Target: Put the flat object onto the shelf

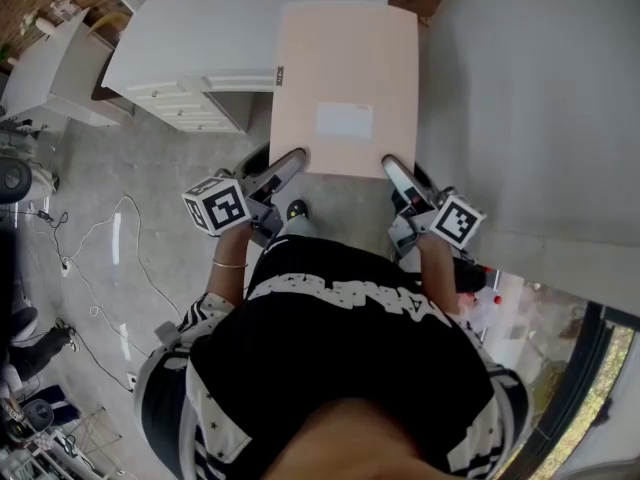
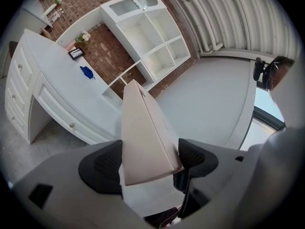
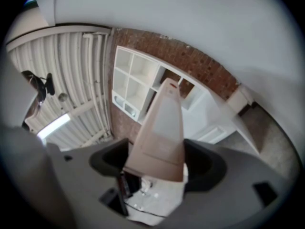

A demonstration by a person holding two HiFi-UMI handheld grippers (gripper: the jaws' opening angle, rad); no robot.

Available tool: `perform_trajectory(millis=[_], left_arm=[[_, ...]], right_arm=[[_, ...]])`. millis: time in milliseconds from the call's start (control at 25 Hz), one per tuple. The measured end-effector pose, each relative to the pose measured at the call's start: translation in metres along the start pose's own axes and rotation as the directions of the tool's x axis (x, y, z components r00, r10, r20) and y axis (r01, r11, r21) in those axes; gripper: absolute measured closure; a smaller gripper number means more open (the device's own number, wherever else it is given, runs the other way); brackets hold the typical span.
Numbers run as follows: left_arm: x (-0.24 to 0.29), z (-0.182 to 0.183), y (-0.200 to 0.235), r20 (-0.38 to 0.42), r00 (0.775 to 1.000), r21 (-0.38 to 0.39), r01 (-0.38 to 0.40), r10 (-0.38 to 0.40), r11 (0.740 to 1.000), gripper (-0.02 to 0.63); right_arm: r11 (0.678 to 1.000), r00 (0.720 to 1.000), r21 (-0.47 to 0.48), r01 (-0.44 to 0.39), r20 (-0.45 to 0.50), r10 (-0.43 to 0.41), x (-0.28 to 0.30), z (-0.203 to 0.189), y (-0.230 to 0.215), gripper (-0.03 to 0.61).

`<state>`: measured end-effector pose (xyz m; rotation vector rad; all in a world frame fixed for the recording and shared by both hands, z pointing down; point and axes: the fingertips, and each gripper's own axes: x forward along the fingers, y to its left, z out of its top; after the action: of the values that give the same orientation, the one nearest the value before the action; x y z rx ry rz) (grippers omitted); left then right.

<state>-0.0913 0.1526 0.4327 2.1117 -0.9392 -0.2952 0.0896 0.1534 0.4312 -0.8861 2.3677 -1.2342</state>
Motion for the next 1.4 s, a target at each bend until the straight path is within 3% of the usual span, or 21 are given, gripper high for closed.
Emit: perform_trajectory(millis=[600, 1160, 1400], left_arm=[[0.011, 0.064, 0.059, -0.010, 1.000, -0.020, 0.029, -0.030, 0.999, 0.235], [0.022, 0.082, 0.071, -0.064, 0.995, -0.004, 0.077, -0.077, 0.997, 0.235], [0.021, 0.104, 0.098, -0.075, 0.994, -0.013, 0.082, -0.082, 0.997, 0.235]], right_arm=[[0.999, 0.999, -0.009, 0.034, 0.010, -0.033, 0.083, 0.011, -0.005, 0.215], [0.996, 0.994, 0.014, 0.086, 0.067, -0.087, 0.094, 0.010, -0.009, 0.215], [0.995, 0.993, 0.008, 0.098, 0.070, -0.099, 0.128, 0.008, -0.009, 0.215]])
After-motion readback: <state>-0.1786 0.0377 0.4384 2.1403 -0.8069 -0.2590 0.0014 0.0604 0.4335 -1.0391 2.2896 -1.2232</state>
